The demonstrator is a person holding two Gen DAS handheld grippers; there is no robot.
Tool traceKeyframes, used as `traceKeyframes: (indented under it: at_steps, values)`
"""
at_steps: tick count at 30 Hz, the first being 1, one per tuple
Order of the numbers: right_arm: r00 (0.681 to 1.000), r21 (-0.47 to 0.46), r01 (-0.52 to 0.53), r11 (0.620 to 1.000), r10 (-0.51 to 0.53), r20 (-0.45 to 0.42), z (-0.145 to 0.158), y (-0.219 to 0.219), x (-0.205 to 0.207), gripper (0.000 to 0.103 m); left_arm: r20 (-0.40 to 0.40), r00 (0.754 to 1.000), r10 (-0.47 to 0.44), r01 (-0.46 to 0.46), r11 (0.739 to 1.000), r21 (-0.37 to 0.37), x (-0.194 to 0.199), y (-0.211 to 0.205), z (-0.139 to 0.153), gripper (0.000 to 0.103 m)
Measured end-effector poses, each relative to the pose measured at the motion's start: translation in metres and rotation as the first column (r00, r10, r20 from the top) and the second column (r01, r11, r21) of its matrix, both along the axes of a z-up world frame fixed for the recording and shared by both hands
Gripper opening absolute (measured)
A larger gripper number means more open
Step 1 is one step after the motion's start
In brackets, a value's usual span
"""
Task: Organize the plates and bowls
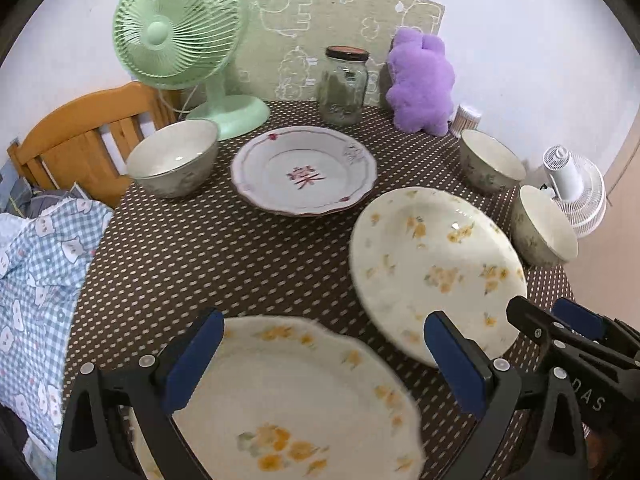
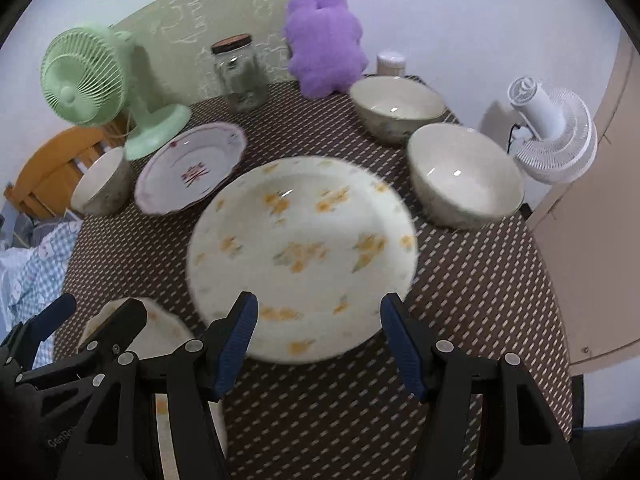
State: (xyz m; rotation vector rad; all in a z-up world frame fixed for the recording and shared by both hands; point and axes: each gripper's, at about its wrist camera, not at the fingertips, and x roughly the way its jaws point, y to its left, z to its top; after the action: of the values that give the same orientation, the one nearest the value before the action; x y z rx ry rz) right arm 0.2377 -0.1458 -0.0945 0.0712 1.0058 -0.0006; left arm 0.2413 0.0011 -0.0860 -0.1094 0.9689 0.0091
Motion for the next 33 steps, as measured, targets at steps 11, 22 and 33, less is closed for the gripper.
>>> traceKeyframes:
  at_steps: [11,22,33]
  values:
    - [1.000,0.000,0.011,1.000,-0.011,-0.022,-0.023,-0.041,0.040,0.067,-0.028,1.000,0.004,-0.003,0.999,0.046,0.042,-0.037,-0.023,0.098]
    - [0.997,0.004,0.029,1.000,-0.028,-0.067,-0.054,-0.050,0.073,0.068,-0.078,0.997,0.013,-0.006,0.996,0.085,0.077,-0.052,-0.050,0.092]
    - [0.997,0.006,0.041,0.999,-0.041,-0.070,-0.067,-0.051,0.091,0.068,-0.105,0.994,-0.011,0.020,0.995,0.093,0.097,-0.059,-0.063,0.077]
